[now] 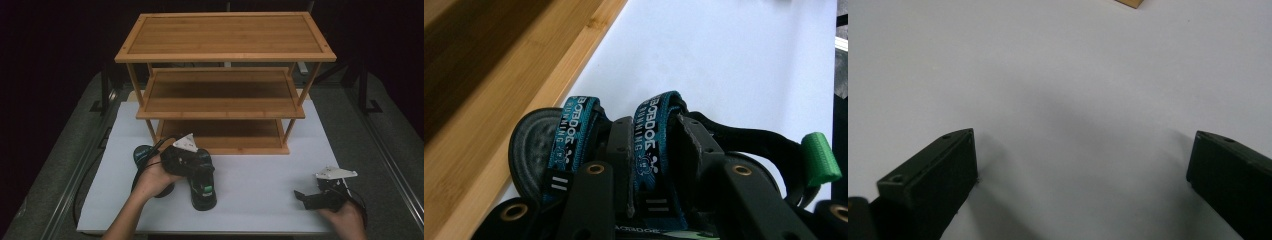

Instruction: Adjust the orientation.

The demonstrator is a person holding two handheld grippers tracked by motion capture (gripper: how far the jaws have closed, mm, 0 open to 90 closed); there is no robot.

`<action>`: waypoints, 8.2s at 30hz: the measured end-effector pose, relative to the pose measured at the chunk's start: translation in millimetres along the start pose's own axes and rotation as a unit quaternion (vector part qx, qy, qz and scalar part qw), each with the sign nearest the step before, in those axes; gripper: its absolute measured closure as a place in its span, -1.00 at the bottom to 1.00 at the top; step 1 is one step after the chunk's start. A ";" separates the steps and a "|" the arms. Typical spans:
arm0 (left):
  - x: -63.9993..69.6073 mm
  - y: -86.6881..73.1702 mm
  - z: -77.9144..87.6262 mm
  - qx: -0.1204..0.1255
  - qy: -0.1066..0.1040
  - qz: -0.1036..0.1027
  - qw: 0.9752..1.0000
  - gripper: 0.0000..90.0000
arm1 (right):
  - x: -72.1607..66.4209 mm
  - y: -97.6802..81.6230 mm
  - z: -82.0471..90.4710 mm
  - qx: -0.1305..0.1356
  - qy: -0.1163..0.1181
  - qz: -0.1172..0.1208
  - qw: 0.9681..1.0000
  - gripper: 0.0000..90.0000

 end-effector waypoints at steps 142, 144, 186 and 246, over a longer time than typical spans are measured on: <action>-44.8 -39.3 137.7 0.091 0.096 0.102 0.986 0.59 | 0.2 0.0 0.1 -0.001 0.000 0.000 1.000 -1.00; -43.8 -36.1 139.4 0.094 0.098 0.099 0.986 0.59 | 0.2 0.0 0.0 -0.001 0.000 0.000 1.000 -1.00; 25.5 109.3 35.3 0.117 -0.029 -0.009 0.993 0.59 | -0.1 0.0 0.1 0.000 0.001 -0.001 1.000 -1.00; 7.7 42.8 6.1 0.060 -0.015 0.019 0.998 0.07 | -12.8 26.3 12.8 0.026 0.039 0.000 0.999 -0.63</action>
Point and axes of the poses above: each handheld gripper's, and its own axes: z roughly backward along the jaws, y roughly out of its top, x roughly to its right, the point moved 7 cm from there along -z, roughly forward along the jaws
